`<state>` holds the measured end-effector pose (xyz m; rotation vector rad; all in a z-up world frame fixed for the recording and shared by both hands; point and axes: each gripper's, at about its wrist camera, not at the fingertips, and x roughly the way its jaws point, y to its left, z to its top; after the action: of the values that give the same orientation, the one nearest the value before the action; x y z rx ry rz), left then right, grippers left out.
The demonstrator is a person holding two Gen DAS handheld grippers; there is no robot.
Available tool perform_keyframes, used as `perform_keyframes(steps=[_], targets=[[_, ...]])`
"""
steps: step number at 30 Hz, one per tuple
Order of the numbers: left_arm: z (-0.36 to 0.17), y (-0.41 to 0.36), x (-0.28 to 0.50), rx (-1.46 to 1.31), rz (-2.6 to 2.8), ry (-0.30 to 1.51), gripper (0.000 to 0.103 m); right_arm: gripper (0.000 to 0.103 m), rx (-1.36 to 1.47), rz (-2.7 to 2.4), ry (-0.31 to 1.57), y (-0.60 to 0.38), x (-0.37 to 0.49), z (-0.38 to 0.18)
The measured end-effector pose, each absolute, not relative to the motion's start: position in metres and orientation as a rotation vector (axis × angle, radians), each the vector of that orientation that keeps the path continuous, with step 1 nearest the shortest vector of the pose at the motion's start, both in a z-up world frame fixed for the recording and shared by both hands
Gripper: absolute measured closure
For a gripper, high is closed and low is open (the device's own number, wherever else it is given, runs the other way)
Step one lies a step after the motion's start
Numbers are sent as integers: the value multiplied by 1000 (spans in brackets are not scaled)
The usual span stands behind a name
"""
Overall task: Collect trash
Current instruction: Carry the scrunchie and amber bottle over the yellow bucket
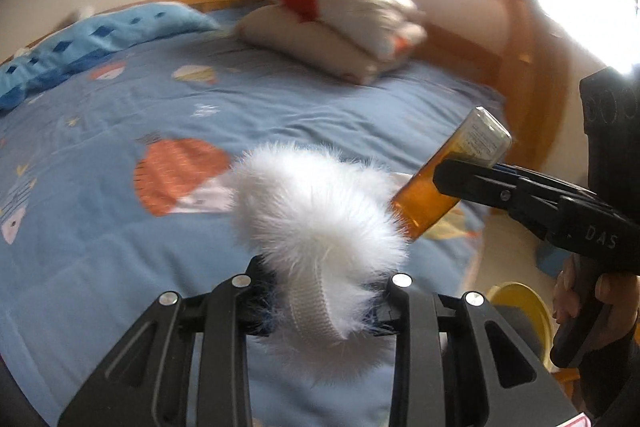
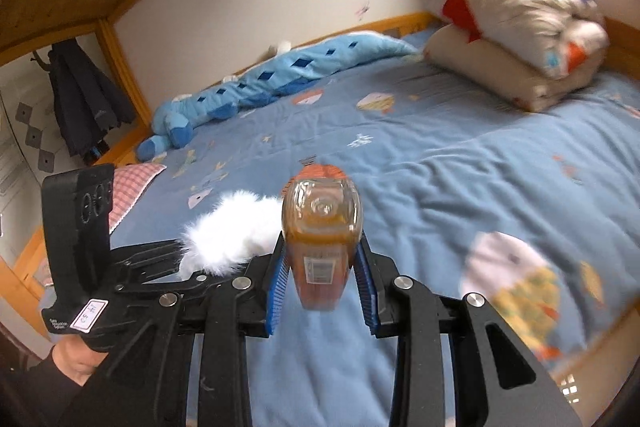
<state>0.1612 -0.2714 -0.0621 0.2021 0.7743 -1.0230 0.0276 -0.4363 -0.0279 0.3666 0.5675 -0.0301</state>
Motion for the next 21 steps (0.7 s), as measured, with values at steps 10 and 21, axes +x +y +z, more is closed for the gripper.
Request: perform_keyframes(steps=[10, 21], targets=[[-55, -328, 24, 311, -1263, 735, 72, 72, 406, -204, 559, -462, -127, -27], [-94, -384, -84, 425, -1456, 832, 71, 72, 503, -443, 619, -484, -281, -76]])
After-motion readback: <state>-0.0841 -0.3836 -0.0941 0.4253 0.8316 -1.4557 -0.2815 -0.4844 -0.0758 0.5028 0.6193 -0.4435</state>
